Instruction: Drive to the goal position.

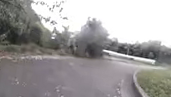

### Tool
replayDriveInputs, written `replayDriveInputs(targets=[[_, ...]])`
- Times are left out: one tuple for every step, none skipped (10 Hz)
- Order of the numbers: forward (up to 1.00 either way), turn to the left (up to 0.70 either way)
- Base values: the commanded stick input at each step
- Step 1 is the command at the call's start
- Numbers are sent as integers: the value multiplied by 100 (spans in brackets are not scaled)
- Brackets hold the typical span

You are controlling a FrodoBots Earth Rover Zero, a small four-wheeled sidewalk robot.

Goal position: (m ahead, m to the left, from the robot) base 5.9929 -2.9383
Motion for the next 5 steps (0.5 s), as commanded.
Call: replayDriveInputs(targets=[[70,-27],[70,-20],[70,-8],[70,-23],[70,-12]])
